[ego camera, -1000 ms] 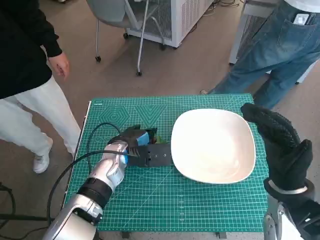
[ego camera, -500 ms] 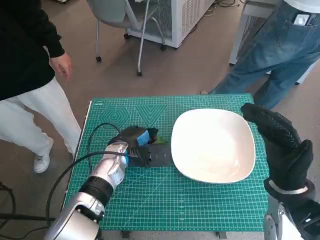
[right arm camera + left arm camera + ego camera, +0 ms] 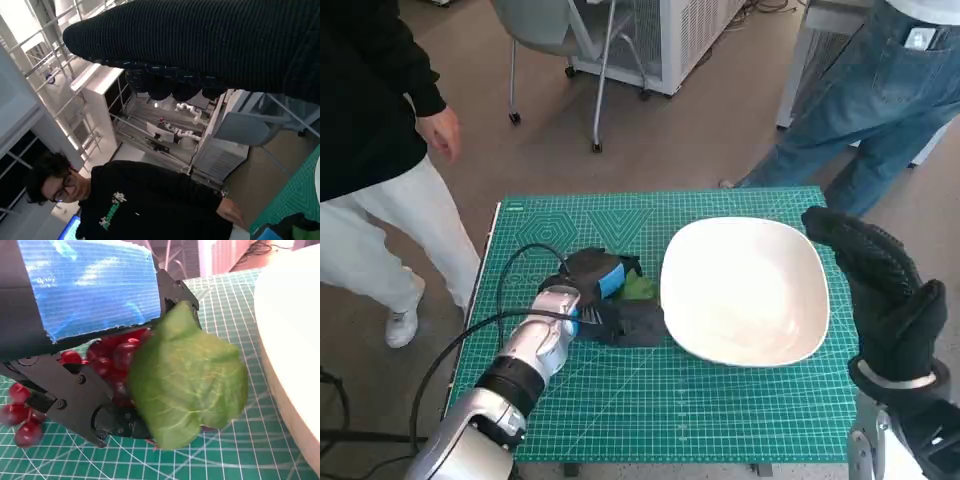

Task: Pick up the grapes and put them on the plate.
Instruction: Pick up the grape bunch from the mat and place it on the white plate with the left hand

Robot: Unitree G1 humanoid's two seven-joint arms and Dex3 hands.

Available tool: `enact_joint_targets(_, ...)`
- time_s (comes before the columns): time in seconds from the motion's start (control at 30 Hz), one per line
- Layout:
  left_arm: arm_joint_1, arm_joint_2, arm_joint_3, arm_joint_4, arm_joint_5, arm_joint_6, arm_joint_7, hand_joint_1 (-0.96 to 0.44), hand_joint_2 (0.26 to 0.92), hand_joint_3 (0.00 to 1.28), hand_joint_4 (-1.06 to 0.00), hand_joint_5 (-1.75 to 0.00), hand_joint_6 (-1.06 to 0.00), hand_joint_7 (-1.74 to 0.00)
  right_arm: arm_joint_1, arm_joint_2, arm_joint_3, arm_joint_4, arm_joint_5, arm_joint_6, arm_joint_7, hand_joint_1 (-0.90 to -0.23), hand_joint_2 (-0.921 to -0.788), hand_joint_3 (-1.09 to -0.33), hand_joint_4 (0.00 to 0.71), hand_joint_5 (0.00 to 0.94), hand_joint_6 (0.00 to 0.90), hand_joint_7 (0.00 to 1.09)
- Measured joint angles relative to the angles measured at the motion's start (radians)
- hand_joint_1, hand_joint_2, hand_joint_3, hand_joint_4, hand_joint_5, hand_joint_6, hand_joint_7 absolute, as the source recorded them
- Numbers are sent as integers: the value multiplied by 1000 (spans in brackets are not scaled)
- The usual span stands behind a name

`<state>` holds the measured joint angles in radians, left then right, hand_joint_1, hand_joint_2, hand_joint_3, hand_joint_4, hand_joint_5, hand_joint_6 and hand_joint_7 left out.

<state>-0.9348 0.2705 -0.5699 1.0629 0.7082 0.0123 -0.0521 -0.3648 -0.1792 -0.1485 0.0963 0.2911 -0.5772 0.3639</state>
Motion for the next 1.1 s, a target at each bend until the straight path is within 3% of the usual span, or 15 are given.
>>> enact_joint_targets(0.43,2,4,-1,-12,-4,1,-3,7,745,524,-423,-1668,-627,-1057,0,1,1,-1,0,4,0,-562,-921,-626,355,0,38,628)
enact_joint_targets(1.1,5,11,11,-23,-11,9,-20,7,870,284,-466,-1588,-620,-1008,-1,3,4,-1,-1,4,0,-569,-921,-626,354,0,21,654)
